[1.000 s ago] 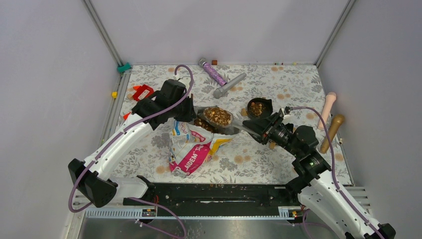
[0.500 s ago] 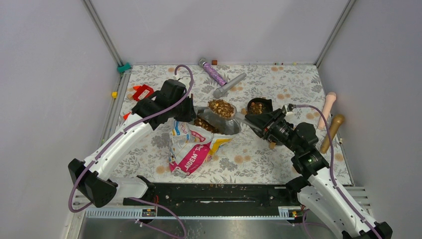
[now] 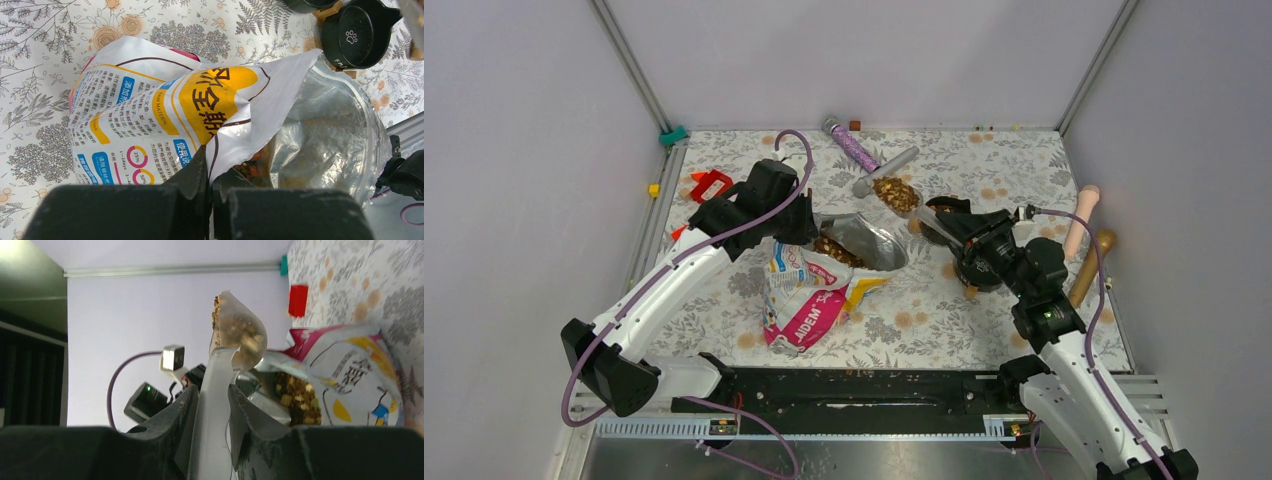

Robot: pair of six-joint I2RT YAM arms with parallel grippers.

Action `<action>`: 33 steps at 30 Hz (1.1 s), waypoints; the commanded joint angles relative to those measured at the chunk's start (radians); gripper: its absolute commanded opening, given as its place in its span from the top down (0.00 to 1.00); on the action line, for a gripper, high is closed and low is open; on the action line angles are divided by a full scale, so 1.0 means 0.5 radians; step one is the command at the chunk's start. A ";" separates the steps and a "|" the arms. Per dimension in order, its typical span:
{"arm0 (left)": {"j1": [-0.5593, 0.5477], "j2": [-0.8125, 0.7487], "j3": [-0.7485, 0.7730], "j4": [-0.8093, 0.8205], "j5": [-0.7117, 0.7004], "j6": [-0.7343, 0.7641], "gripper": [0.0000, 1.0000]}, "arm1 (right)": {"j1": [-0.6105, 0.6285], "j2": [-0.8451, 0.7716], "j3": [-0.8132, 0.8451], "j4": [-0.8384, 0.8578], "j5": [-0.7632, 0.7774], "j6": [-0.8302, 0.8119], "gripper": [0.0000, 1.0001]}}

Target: Serve the pet food

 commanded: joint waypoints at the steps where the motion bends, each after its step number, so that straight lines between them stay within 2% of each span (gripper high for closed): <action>1: -0.024 -0.015 0.042 -0.008 0.002 -0.010 1.00 | -0.112 0.005 0.042 0.173 0.102 -0.041 1.00; 16: -0.025 -0.006 0.043 -0.007 -0.002 -0.006 1.00 | -0.424 -0.007 -0.093 0.107 0.302 -0.150 1.00; 21: -0.024 0.000 0.044 -0.008 -0.016 -0.014 1.00 | -0.460 -0.014 -0.089 -0.064 0.463 -0.344 1.00; 33: -0.023 -0.002 0.037 -0.008 -0.121 -0.021 1.00 | -0.495 0.002 -0.252 -0.123 0.680 -0.461 1.00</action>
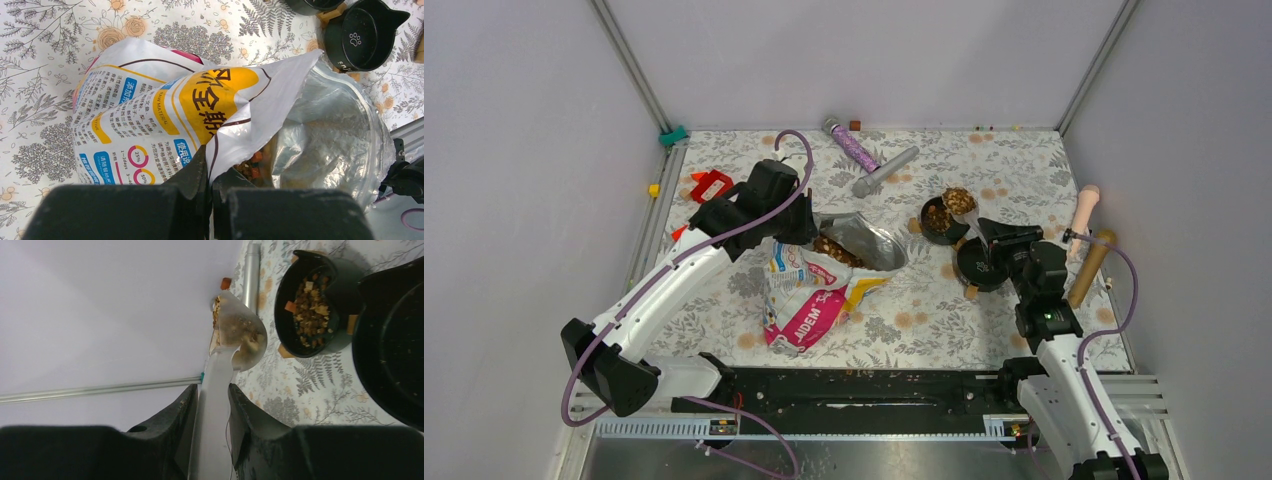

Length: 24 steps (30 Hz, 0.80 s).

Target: Serve the pet food

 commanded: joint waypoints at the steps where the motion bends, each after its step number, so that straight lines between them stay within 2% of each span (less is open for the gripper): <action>1: -0.017 -0.003 0.040 -0.011 -0.090 -0.020 1.00 | -0.018 0.001 -0.036 0.069 0.155 -0.087 1.00; 24: -0.015 -0.062 0.045 -0.013 -0.207 -0.034 1.00 | -0.037 0.391 -0.063 0.115 0.132 -0.250 1.00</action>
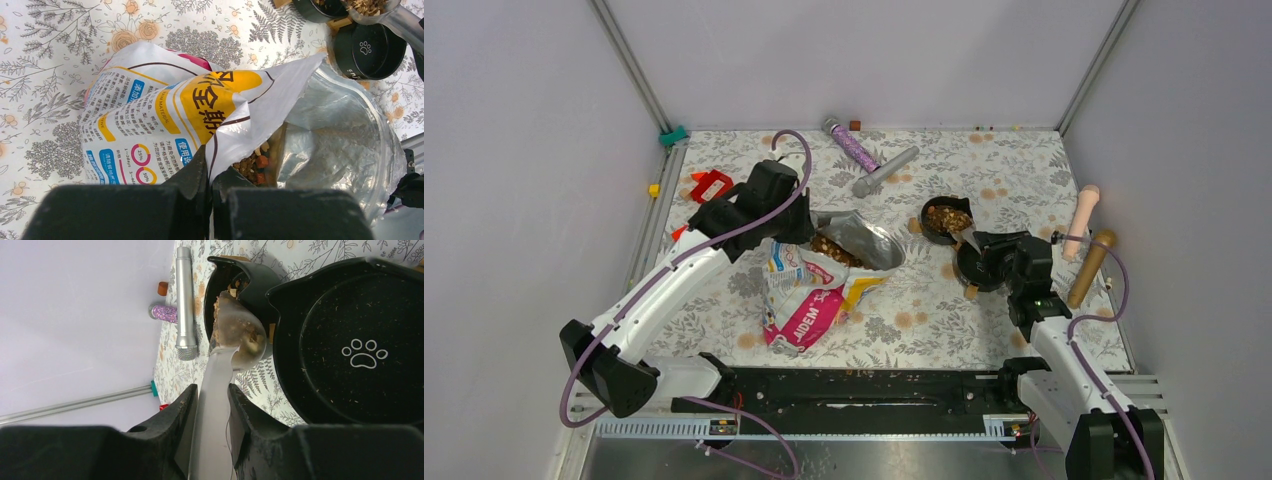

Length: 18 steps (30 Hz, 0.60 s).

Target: Serve the pet food

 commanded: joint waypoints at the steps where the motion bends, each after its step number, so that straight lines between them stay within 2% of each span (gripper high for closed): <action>1: -0.006 -0.069 0.045 -0.008 -0.126 -0.032 1.00 | -0.022 0.045 0.032 0.073 0.042 -0.075 1.00; 11: -0.006 -0.089 0.042 -0.011 -0.179 -0.050 1.00 | -0.022 0.194 0.231 -0.160 0.027 -0.154 1.00; 18: -0.005 -0.084 0.042 -0.008 -0.166 -0.045 1.00 | -0.022 0.329 0.465 -0.441 0.029 -0.309 1.00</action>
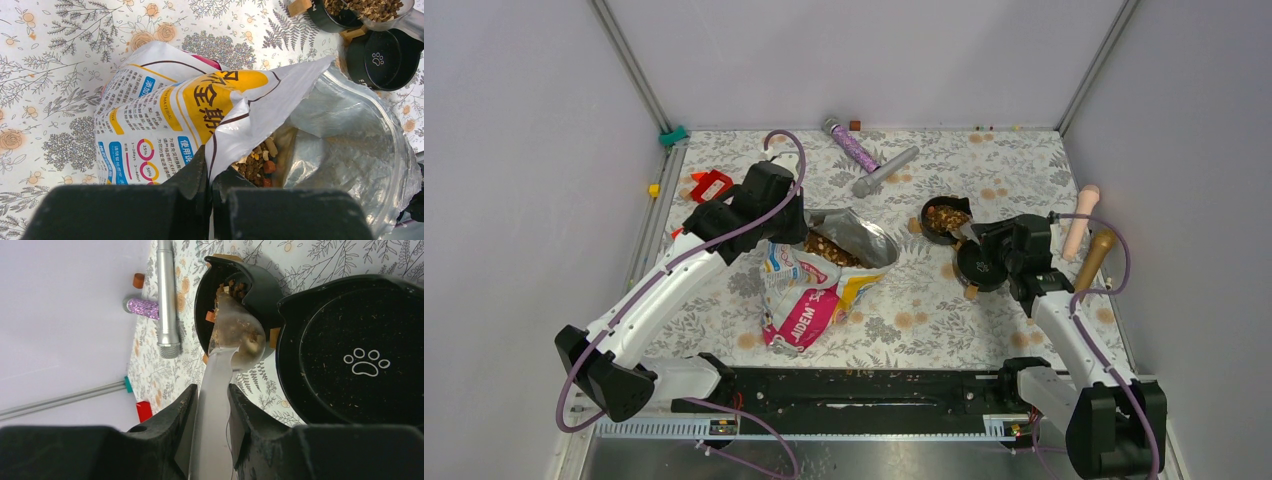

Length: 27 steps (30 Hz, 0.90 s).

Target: Serve the pet food

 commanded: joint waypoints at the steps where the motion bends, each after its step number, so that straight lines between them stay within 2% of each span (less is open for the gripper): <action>1: -0.005 -0.029 0.042 0.040 -0.027 -0.016 1.00 | -0.020 0.079 0.157 -0.181 0.053 -0.142 1.00; 19: -0.005 -0.008 0.041 0.038 -0.010 -0.010 1.00 | -0.020 0.371 0.353 -0.161 0.002 -0.168 1.00; 27: -0.005 -0.003 0.044 0.039 -0.019 -0.006 1.00 | -0.020 0.305 0.427 -0.307 -0.011 -0.271 1.00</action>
